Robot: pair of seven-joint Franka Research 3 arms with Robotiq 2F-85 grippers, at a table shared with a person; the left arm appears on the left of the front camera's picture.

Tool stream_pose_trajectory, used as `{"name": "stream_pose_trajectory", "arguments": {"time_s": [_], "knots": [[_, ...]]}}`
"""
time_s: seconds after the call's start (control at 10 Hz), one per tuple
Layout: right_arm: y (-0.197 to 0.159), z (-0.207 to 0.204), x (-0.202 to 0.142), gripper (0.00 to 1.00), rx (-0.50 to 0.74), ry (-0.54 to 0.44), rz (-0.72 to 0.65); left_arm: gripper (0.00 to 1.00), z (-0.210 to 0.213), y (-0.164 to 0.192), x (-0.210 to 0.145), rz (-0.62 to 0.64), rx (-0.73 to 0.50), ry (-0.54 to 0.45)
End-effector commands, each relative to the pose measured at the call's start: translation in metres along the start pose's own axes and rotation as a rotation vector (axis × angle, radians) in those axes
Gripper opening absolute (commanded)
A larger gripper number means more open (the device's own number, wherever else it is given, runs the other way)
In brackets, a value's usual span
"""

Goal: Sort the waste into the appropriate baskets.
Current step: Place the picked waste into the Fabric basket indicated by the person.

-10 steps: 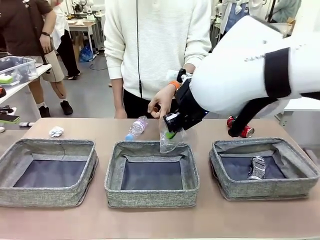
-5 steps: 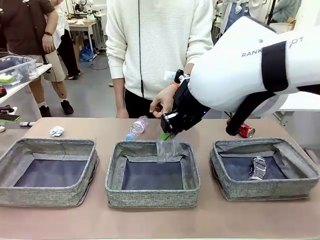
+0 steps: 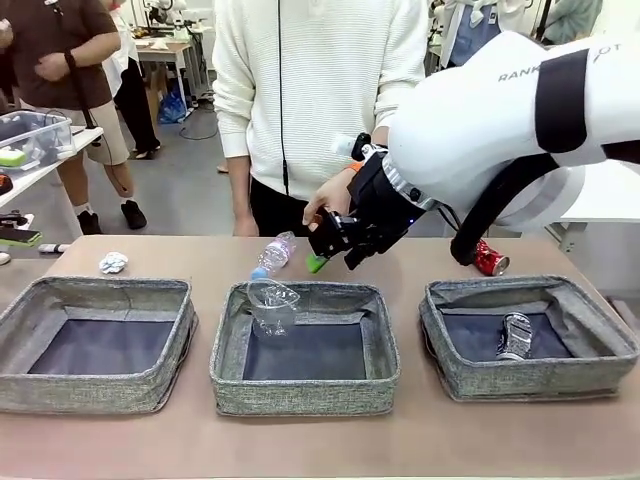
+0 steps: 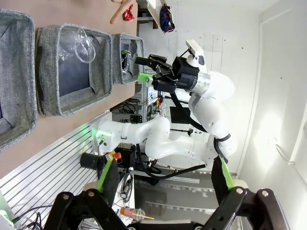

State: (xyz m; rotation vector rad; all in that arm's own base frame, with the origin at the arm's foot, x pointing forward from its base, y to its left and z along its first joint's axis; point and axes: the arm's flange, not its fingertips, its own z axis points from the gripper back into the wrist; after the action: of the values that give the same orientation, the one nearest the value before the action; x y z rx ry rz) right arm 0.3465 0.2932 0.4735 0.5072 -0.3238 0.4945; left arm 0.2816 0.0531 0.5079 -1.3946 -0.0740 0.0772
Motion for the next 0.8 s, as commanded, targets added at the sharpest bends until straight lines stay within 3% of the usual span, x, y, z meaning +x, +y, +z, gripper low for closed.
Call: {"name": "stream_pose_trajectory", "arguments": {"time_s": [0.0, 0.2, 0.3, 0.5, 0.6, 0.7], "knots": [[-0.01, 0.002, -0.008, 1.0, 0.088, -0.02, 0.005, 1.0, 0.0, -0.001, -0.001, -0.022, -0.017, -0.001], [-0.021, 0.012, -0.017, 1.0, 0.232, -0.098, -0.042, 1.0, 0.0, -0.001, -0.001, -0.022, -0.017, -0.001], [-0.038, 0.027, -0.031, 1.0, 0.443, -0.165, -0.117, 1.0, 0.0, -0.001, -0.001, -0.022, -0.017, -0.001], [-0.084, 0.072, -0.075, 1.0, 0.81, -0.368, -0.074, 1.0, 0.0, -0.001, -0.001, -0.022, -0.017, -0.001], [-0.108, 0.094, -0.096, 1.0, 0.932, -0.415, -0.146, 1.0, 0.0, -0.001, -0.001, -0.022, -0.017, -0.001], [-0.131, 0.112, -0.114, 1.0, 0.988, -0.357, -0.304, 1.0, 0.0, -0.001, -0.001, -0.022, -0.017, -0.001]]}}
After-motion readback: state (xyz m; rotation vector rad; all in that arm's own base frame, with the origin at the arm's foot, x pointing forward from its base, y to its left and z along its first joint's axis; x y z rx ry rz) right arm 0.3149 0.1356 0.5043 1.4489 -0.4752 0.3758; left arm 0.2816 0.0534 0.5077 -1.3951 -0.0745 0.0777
